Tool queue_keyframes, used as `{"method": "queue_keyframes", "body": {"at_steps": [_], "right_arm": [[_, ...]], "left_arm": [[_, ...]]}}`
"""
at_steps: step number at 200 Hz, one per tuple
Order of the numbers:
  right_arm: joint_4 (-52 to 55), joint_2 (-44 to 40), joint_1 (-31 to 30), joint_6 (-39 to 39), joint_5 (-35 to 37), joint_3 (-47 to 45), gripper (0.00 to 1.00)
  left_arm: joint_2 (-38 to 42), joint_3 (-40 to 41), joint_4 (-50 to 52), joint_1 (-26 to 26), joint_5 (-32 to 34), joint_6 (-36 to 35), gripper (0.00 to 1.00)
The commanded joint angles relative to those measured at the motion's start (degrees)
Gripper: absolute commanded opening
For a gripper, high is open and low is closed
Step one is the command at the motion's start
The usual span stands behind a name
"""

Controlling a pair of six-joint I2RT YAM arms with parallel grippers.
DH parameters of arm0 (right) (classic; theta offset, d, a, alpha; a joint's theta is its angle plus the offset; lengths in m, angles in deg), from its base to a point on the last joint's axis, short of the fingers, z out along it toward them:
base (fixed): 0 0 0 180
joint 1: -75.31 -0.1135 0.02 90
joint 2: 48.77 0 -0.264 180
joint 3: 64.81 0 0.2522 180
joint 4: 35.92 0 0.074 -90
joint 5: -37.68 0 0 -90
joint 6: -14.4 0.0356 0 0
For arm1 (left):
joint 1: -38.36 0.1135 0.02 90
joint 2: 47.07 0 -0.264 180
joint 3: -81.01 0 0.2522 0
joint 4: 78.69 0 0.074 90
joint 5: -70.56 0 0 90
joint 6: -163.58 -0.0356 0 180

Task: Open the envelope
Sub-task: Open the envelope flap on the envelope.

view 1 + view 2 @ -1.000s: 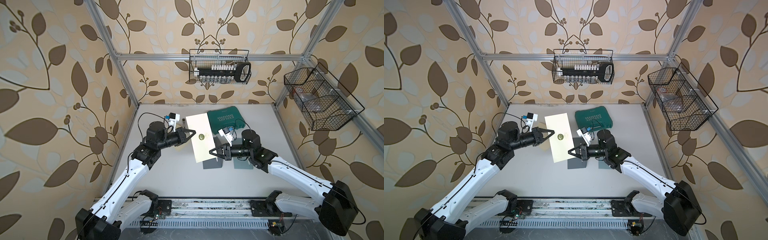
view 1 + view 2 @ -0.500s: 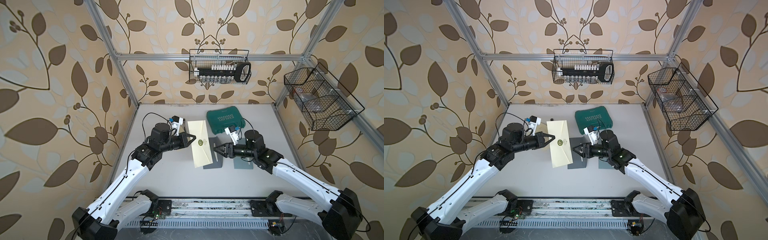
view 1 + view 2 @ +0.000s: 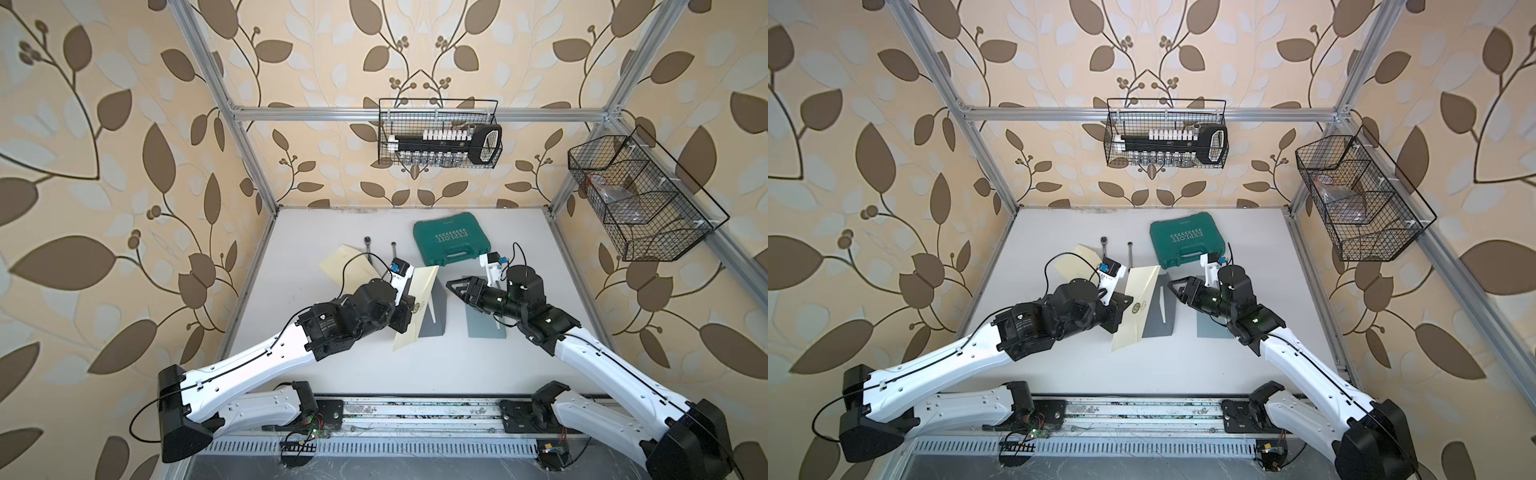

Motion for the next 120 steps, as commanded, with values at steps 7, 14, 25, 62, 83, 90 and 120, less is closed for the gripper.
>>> {"method": "queue_keyframes", "body": {"at_steps": [7, 14, 25, 62, 83, 90, 120], "right_arm": [[-0.4, 2.2, -1.8, -0.3, -2.0, 3.4, 0.56], [0.8, 2.6, -3.0, -1.3, -0.5, 4.2, 0.56], [2.1, 3.3, -5.5, -3.2, 2.0, 5.2, 0.57], [4.2, 6.9, -14.3, -6.8, 12.3, 9.0, 0.57], [7.4, 10.7, -19.2, -7.7, 18.1, 12.5, 0.58], [8.9, 12.1, -20.3, -7.3, 19.9, 13.8, 0.58], [13.5, 16.4, -23.2, -4.9, 23.4, 18.0, 0.58]], "left_arm": [[2.5, 3.5, -4.7, -0.5, 10.8, -3.6, 0.00], [3.5, 5.0, -4.4, -0.5, 12.7, -2.1, 0.00], [5.9, 8.8, -5.4, -0.5, 14.1, -0.5, 0.00], [14.7, 19.3, -10.9, -0.5, 13.1, 3.7, 0.00], [18.0, 23.2, -13.3, -0.5, 13.5, 5.0, 0.00], [19.1, 24.6, -14.6, -0.5, 13.2, 5.2, 0.00], [21.2, 27.3, -16.2, -0.5, 13.2, 5.2, 0.00]]}}
